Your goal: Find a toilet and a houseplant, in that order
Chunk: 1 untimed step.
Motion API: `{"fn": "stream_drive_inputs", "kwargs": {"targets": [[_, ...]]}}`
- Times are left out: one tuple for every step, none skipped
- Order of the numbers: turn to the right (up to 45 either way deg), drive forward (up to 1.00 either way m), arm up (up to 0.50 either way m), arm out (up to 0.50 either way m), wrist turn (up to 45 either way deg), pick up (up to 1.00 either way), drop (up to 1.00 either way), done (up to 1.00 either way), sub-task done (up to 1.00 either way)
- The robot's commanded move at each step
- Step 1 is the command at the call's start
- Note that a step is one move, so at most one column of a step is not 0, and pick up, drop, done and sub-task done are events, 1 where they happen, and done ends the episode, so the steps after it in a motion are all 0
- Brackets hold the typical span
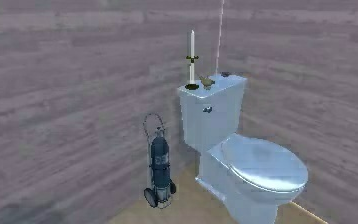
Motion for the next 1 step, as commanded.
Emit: {"fn": "stream_drive_inputs", "kwargs": {"targets": [[45.0,0.0,0.0,0.0,0.0,0.0,0.0,0.0,0.0]]}}
